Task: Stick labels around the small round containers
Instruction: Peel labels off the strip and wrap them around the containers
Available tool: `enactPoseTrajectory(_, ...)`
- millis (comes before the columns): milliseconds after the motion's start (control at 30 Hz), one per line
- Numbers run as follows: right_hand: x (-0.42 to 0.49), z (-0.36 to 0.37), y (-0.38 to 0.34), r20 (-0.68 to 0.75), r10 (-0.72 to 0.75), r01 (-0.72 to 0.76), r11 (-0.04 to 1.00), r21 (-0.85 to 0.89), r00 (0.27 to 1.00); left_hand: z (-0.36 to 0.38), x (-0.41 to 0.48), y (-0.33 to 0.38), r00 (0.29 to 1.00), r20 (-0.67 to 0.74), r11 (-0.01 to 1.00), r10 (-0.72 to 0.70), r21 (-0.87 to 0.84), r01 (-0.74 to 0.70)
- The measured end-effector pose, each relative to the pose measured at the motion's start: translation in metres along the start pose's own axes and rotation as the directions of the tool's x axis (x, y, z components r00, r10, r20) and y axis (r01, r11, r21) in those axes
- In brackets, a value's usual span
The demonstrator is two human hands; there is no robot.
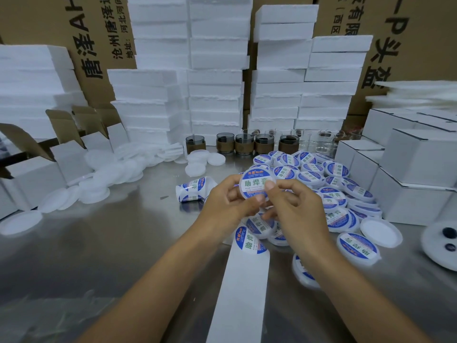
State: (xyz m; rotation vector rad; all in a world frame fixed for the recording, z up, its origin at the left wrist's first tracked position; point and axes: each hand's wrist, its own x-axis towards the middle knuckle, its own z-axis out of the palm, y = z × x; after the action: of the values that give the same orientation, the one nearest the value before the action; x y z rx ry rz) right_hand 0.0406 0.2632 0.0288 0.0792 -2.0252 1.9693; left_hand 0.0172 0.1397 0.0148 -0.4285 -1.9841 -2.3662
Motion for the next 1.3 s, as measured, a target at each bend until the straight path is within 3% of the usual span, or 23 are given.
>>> enactPoseTrajectory(667,0.01,-0.013,0.008,0.065,-0.054,0.056,0.998,-0.025,0.996,-0.01,0.004,-0.003,0.998,-0.048,0.999,-0.031,0.043,0.033)
enactPoseTrajectory(767,0.018,-0.023,0.009,-0.03,-0.054,0.053,0.997,-0.054,0.998,-0.011,0.003,0.0,0.995,-0.094,1.0,-0.018,-0.025,0.015)
enactPoseTrajectory(867,0.027,-0.039,0.015,-0.207,-0.121,0.075,0.973,-0.217,0.971,-0.015,0.004,0.007,0.989,-0.147,0.992,0.01,-0.126,-0.029)
enactPoseTrajectory(933,0.03,-0.046,0.02,-0.255,-0.182,0.076,0.923,-0.377,0.95,-0.019,0.005,0.013,0.987,-0.154,0.981,0.043,-0.182,-0.071)
enactPoseTrajectory(1067,0.03,-0.048,0.031,-0.182,-0.229,0.061,0.765,-0.641,0.956,-0.03,0.008,0.026,0.974,-0.176,0.971,0.14,-0.168,-0.17)
enactPoseTrajectory(1200,0.032,-0.049,0.036,-0.126,-0.233,0.029,0.564,-0.825,0.964,-0.049,0.026,0.039,0.931,-0.307,0.977,0.2,-0.005,-0.211)
enactPoseTrajectory(1300,0.035,-0.046,0.032,-0.1,-0.305,0.051,0.45,-0.891,0.947,-0.07,0.053,0.04,0.884,-0.422,0.966,0.203,0.235,-0.11)
